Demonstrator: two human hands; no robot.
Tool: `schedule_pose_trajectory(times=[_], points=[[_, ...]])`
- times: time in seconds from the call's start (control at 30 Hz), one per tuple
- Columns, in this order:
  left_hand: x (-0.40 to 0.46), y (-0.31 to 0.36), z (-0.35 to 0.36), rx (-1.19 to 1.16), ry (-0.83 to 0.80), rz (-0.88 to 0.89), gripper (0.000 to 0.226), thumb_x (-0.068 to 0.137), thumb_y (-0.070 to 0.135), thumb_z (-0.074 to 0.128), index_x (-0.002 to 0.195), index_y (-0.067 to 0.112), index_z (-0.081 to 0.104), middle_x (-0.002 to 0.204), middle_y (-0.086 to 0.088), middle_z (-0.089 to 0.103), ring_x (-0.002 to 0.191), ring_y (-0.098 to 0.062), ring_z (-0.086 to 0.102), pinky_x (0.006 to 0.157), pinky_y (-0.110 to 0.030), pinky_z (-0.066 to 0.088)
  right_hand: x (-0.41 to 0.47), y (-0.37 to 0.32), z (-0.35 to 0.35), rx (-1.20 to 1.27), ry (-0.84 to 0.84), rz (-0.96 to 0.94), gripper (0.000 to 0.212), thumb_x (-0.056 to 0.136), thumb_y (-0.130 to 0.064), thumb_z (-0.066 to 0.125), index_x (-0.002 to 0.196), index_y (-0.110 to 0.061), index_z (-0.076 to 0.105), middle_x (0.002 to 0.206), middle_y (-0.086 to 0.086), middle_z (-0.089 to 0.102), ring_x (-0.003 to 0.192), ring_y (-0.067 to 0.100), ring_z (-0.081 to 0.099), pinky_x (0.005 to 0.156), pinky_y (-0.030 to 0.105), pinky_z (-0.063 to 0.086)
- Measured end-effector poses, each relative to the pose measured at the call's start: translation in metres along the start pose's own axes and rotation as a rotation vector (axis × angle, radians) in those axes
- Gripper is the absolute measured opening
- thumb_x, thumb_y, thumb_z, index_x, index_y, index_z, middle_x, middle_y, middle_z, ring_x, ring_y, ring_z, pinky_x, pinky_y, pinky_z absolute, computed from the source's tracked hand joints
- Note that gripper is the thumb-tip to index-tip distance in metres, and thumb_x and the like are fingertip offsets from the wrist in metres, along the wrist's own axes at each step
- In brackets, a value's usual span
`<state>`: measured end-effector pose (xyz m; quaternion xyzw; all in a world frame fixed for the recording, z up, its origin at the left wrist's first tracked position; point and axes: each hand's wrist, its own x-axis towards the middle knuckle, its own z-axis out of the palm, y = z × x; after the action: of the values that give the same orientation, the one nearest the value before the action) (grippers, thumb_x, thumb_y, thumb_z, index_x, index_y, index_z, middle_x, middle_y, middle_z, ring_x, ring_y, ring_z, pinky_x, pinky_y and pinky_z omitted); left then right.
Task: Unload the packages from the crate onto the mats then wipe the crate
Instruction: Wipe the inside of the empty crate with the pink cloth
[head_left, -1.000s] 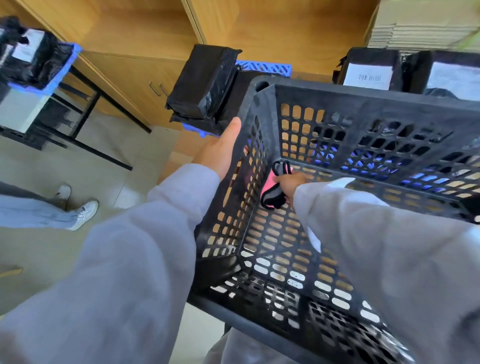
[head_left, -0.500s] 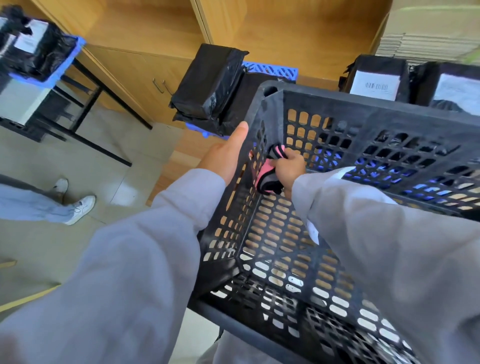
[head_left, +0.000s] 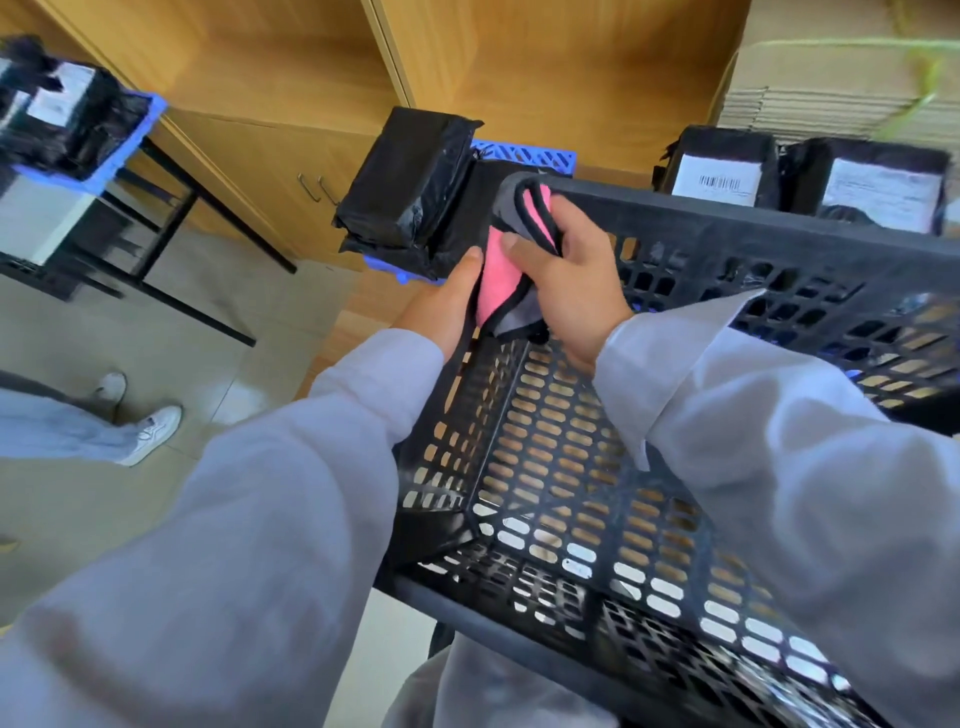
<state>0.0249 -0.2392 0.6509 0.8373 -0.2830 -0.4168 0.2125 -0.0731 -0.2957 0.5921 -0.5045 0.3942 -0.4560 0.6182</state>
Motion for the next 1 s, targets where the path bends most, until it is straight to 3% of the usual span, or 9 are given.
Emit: schedule_pose_trajectory(times=[0.1, 0.17, 0.27, 0.37, 0.47, 0.6, 0.8, 0.9, 1.0], points=[[0.000, -0.001, 0.000, -0.029, -0.011, 0.008, 0.064, 0.094, 0.061, 0.038, 0.144, 0.021, 0.041, 0.150, -0.004, 0.039, 0.135, -0.021, 0.037, 0.092, -0.029, 0.026, -0.012, -0.004, -0.009, 0.051, -0.064, -0.040, 0.031, 0.085, 0.010, 0.060, 0.112, -0.005, 0.066, 0.099, 0.011, 0.068, 0.090, 0.018, 0.065, 0.086, 0.043, 0.055], [0.001, -0.002, -0.001, -0.046, -0.012, -0.016, 0.069, 0.093, 0.063, 0.039, 0.145, 0.019, 0.040, 0.151, -0.005, 0.038, 0.137, -0.021, 0.036, 0.101, -0.031, 0.027, -0.022, 0.009, -0.019, 0.032, 0.011, 0.042, 0.032, 0.081, 0.011, 0.060, 0.107, -0.006, 0.068, 0.095, 0.007, 0.068, 0.090, 0.016, 0.064, 0.088, 0.040, 0.054], [0.005, -0.005, -0.002, 0.007, -0.001, -0.009, 0.073, 0.093, 0.065, 0.036, 0.142, 0.012, 0.045, 0.146, -0.009, 0.045, 0.134, -0.026, 0.042, 0.099, -0.028, 0.034, -0.028, 0.041, -0.033, -0.025, 0.182, 0.383, 0.030, 0.085, 0.005, 0.058, 0.107, -0.013, 0.067, 0.091, 0.000, 0.069, 0.088, 0.018, 0.066, 0.073, 0.028, 0.055], [0.007, -0.007, -0.001, 0.037, 0.022, 0.015, 0.072, 0.094, 0.063, 0.034, 0.138, 0.009, 0.050, 0.141, -0.011, 0.052, 0.129, -0.028, 0.048, 0.095, -0.029, 0.039, -0.017, 0.086, -0.047, 0.022, 0.308, 0.829, 0.034, 0.074, -0.006, 0.062, 0.107, -0.004, 0.061, 0.095, 0.013, 0.068, 0.085, 0.029, 0.064, 0.080, 0.038, 0.056], [0.008, -0.007, -0.001, -0.082, -0.006, -0.018, 0.078, 0.091, 0.067, 0.036, 0.144, 0.010, 0.040, 0.149, -0.011, 0.042, 0.137, -0.028, 0.039, 0.108, -0.034, 0.031, -0.003, 0.127, -0.052, 0.101, 0.288, 0.971, 0.058, 0.063, -0.010, 0.060, 0.120, 0.004, 0.059, 0.100, 0.018, 0.067, 0.081, 0.033, 0.066, 0.077, 0.045, 0.058], [0.008, -0.006, 0.001, -0.098, -0.011, -0.077, 0.079, 0.090, 0.068, 0.038, 0.148, 0.016, 0.034, 0.154, -0.005, 0.034, 0.141, -0.024, 0.031, 0.113, -0.037, 0.022, 0.022, 0.150, -0.041, 0.097, 0.286, 1.013, 0.024, 0.091, -0.010, 0.058, 0.113, 0.000, 0.060, 0.101, 0.016, 0.067, 0.082, 0.030, 0.067, 0.074, 0.043, 0.057], [0.013, -0.006, 0.001, -0.078, -0.032, -0.086, 0.078, 0.091, 0.067, 0.036, 0.150, 0.017, 0.030, 0.156, -0.005, 0.029, 0.143, -0.022, 0.025, 0.114, -0.040, 0.019, 0.059, 0.187, -0.035, -0.171, 0.310, 0.944, 0.018, 0.088, -0.018, 0.055, 0.096, -0.008, 0.066, 0.091, 0.009, 0.069, 0.081, 0.023, 0.065, 0.094, 0.035, 0.051], [0.015, -0.007, 0.001, -0.048, -0.023, -0.069, 0.079, 0.091, 0.068, 0.036, 0.150, 0.015, 0.031, 0.154, -0.005, 0.031, 0.143, -0.024, 0.027, 0.113, -0.039, 0.022, 0.040, 0.144, -0.026, -0.252, 0.259, 0.835, 0.026, 0.100, -0.013, 0.048, 0.125, -0.009, 0.056, 0.112, 0.005, 0.058, 0.092, 0.016, 0.052, 0.081, 0.021, 0.037], [0.012, -0.005, 0.000, -0.068, -0.040, -0.091, 0.079, 0.091, 0.068, 0.035, 0.151, 0.017, 0.027, 0.158, -0.005, 0.025, 0.144, -0.023, 0.023, 0.115, -0.041, 0.016, 0.035, 0.126, -0.022, -0.246, 0.190, 0.813, 0.040, 0.100, -0.017, 0.048, 0.138, -0.006, 0.047, 0.125, 0.010, 0.056, 0.099, 0.021, 0.058, 0.068, 0.015, 0.053]])
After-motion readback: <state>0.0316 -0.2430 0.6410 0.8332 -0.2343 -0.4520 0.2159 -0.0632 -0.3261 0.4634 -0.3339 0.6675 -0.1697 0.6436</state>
